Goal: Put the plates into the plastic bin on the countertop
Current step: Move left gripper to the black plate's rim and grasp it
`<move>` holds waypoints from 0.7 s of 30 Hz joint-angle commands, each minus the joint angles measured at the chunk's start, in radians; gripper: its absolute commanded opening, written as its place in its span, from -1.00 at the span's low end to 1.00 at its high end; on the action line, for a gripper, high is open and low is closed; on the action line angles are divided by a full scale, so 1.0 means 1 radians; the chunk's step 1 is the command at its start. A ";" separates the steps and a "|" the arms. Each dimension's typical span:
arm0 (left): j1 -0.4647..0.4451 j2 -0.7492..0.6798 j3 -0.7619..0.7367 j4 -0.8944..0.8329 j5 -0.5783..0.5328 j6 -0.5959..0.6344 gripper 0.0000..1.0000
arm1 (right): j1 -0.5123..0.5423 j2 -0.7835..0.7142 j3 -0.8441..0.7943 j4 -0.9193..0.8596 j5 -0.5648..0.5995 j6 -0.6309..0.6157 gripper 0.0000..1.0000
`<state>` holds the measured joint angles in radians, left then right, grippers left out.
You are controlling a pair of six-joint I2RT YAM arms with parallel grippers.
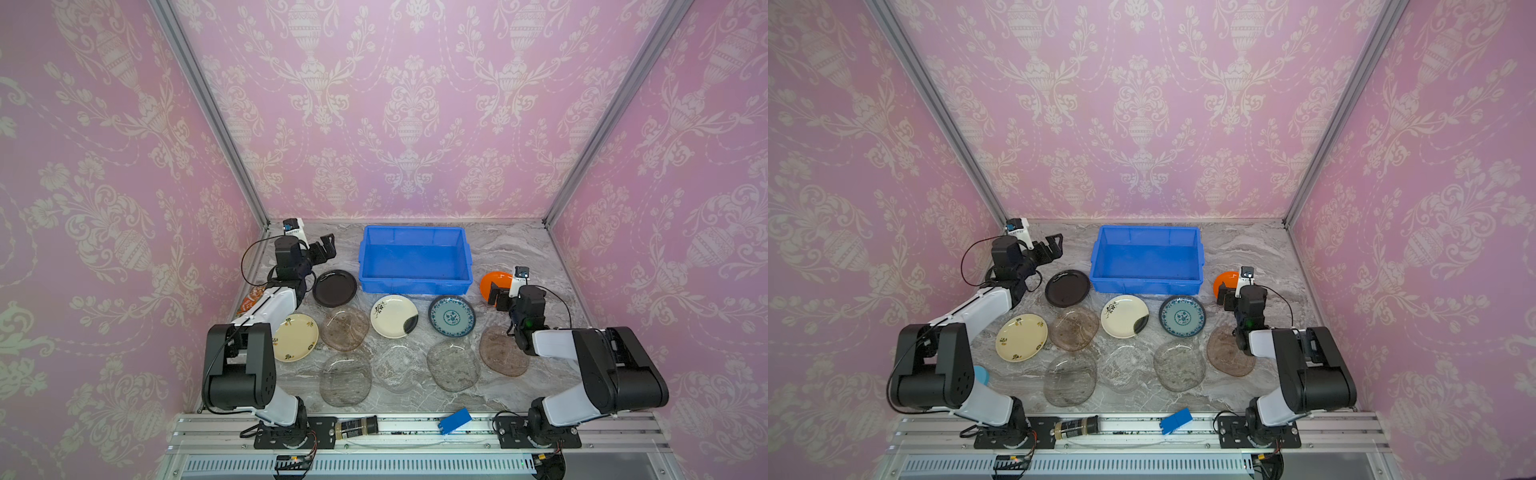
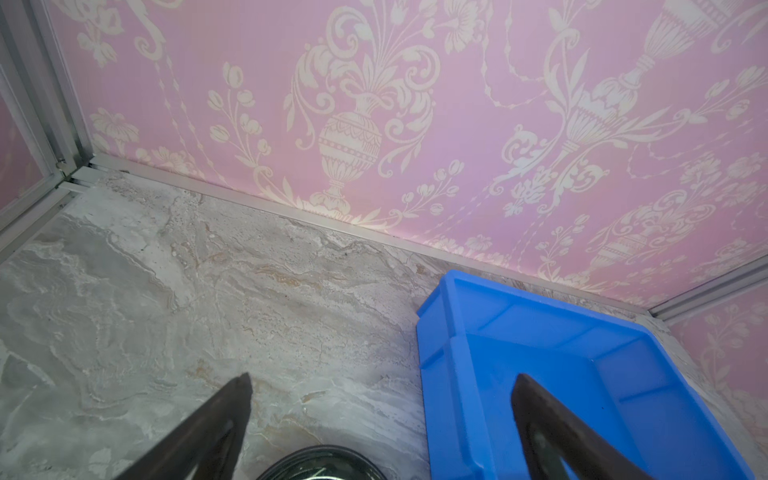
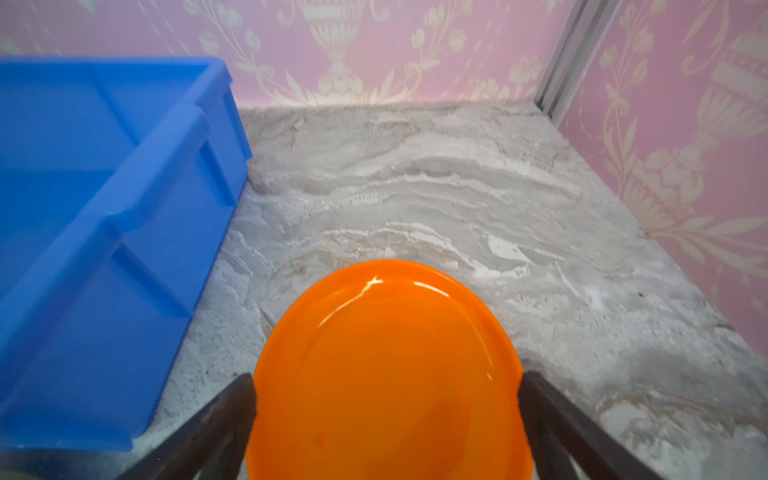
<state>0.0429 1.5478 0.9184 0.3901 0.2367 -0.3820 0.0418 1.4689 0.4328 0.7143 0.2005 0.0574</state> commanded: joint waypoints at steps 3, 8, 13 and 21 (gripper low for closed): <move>0.006 0.025 0.029 -0.121 0.012 0.029 0.99 | -0.007 -0.170 0.234 -0.331 0.168 0.029 0.99; 0.008 0.040 0.032 -0.158 0.059 0.035 0.99 | -0.042 -0.168 0.391 -0.556 -0.040 0.177 1.00; 0.009 0.025 0.040 -0.203 0.051 0.008 0.99 | -0.040 -0.152 0.512 -0.741 -0.217 0.340 0.91; 0.064 -0.047 -0.059 -0.249 0.051 -0.143 0.99 | -0.025 -0.155 0.602 -0.895 -0.317 0.434 0.73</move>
<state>0.0868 1.5394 0.8932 0.1917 0.2790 -0.4603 0.0090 1.3243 0.9977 -0.0792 -0.0608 0.4313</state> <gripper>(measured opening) 0.993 0.868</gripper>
